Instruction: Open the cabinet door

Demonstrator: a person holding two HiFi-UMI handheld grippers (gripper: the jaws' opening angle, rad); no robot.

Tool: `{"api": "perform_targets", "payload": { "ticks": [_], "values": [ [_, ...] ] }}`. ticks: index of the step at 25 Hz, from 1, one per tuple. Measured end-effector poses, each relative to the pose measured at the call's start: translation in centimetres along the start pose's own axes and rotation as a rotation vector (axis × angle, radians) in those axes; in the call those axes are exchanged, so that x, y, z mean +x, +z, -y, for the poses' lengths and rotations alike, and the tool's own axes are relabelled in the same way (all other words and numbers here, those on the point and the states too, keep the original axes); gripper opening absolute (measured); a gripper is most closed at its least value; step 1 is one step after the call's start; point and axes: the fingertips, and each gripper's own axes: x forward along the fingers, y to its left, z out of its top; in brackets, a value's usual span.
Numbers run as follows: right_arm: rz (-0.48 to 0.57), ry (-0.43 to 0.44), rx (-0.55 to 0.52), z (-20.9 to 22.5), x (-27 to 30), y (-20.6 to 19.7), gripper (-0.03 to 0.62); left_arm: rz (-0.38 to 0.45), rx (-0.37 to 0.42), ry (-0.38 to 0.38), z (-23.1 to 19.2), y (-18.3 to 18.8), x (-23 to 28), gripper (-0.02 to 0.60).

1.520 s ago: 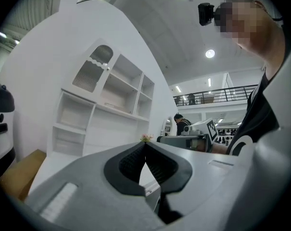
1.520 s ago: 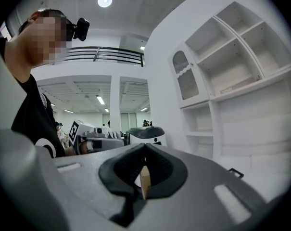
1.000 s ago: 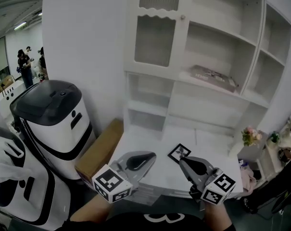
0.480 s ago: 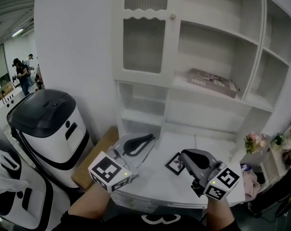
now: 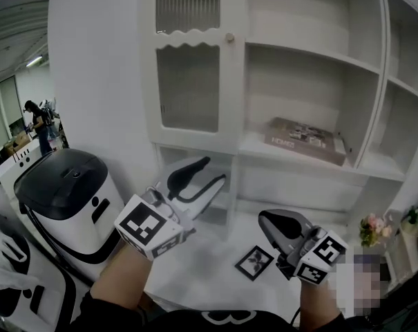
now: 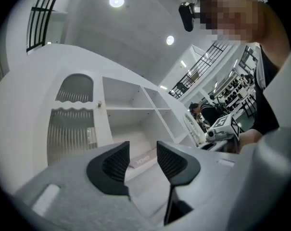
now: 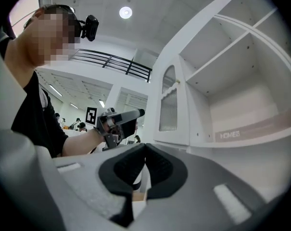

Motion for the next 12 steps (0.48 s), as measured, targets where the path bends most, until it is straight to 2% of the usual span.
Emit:
{"api": "perform_targets", "payload": {
  "ticks": [5,12],
  "values": [
    [0.022,0.031,-0.08,3.3,0.3,2.5,0.002,0.004,0.116,0.077,-2.4,1.5,4.2,0.203],
    [0.063,0.057,-0.087,6.6,0.8,3.7,0.002,0.055,0.284,0.157,-5.0,6.2,9.7,0.223]
  ]
}}
